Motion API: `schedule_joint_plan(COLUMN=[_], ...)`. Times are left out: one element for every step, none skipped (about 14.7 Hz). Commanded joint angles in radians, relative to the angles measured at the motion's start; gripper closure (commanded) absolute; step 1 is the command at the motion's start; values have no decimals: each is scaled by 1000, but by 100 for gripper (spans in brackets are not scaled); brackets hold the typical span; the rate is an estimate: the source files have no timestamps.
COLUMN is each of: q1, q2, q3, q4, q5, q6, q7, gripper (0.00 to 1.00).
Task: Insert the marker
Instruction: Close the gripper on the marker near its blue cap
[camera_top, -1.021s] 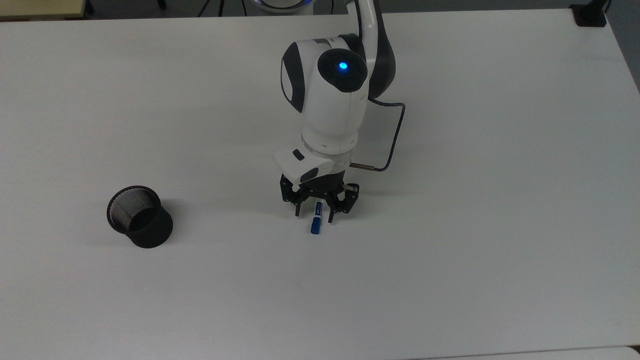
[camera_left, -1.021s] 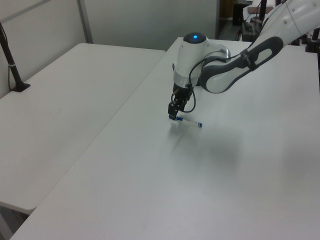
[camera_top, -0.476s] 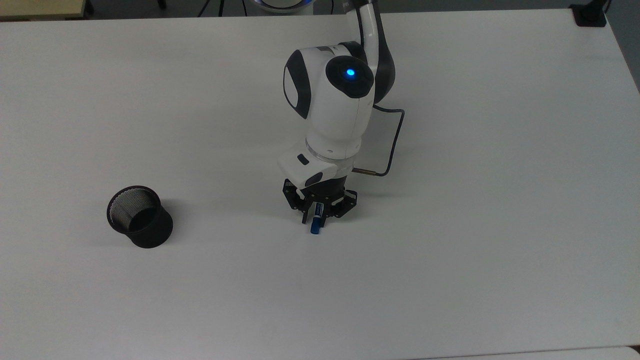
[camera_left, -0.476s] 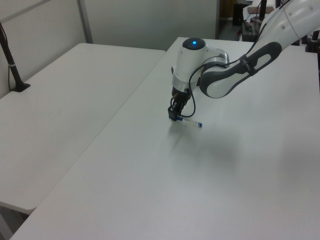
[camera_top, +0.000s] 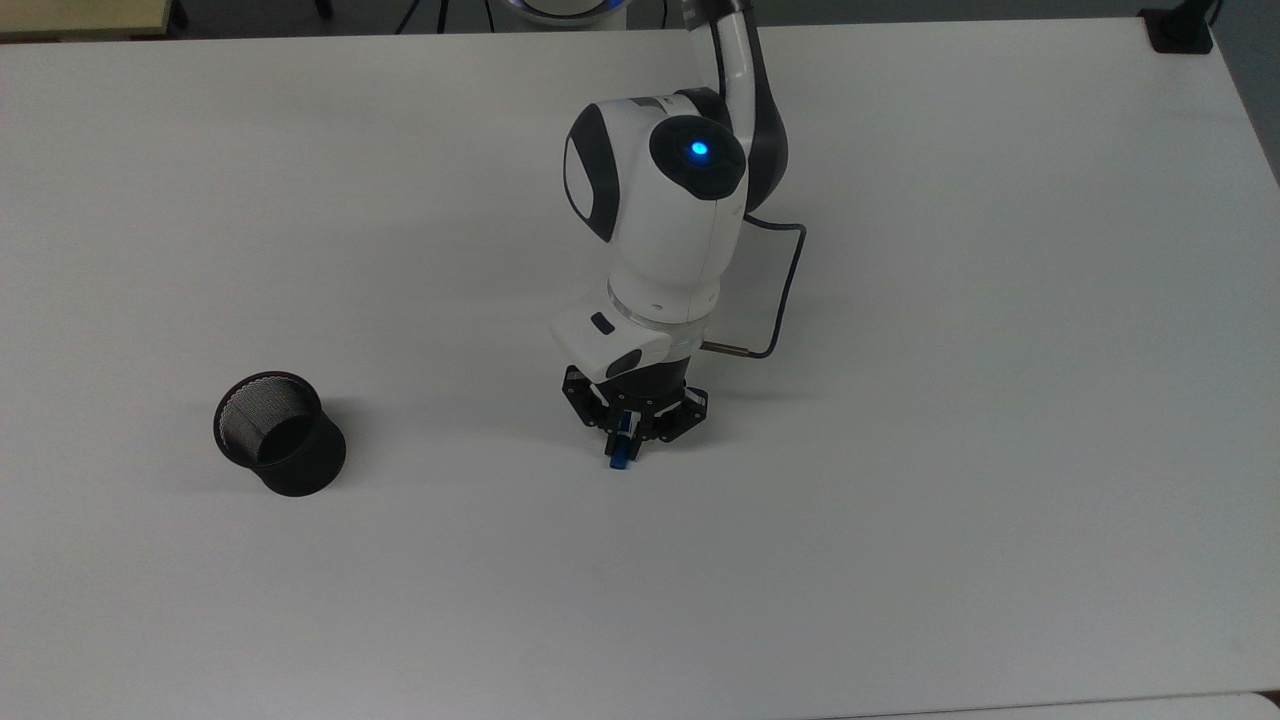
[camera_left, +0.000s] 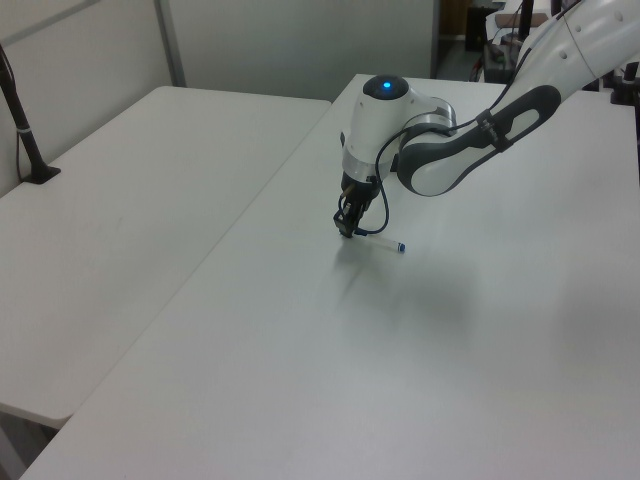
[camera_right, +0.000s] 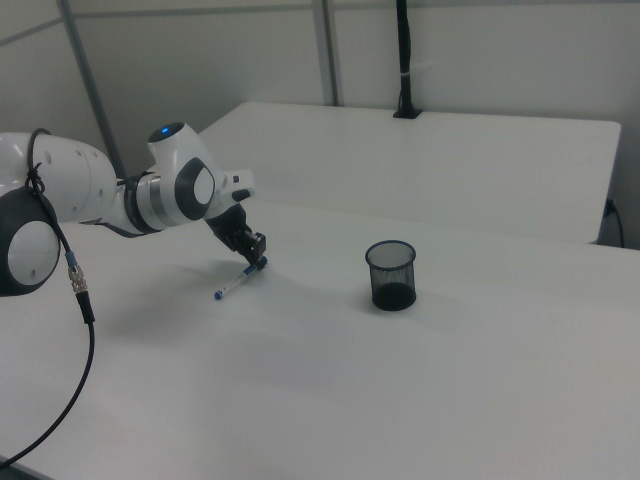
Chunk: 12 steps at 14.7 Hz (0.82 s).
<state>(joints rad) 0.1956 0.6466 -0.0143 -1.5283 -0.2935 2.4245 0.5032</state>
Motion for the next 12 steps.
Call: schedule_joint_plan(q1=[-11, -15, -10, -4, 1, 1, -2, -8, -13, -15, -12, -10], q2=[2, 4, 5, 4, 1, 2, 2, 2, 1, 2, 7, 10], q3=[-16, -16, -15, -15, -15, -15, -15, -15, -15, -15, -15, -15], q4=[34, 34, 31, 31, 30, 30, 33, 34, 34, 34, 33, 33], q5=[-26, -27, -30, -30, -29, -29, -29, -30, -30, -30, -32, -32], q6=[15, 16, 15, 15, 13, 13, 13, 13, 13, 13, 15, 15], q7=[23, 21, 23, 25, 25, 26, 25, 23, 23, 25, 26, 26], gripper=[79, 79, 70, 62, 67, 72, 81, 81, 78, 58, 57, 56])
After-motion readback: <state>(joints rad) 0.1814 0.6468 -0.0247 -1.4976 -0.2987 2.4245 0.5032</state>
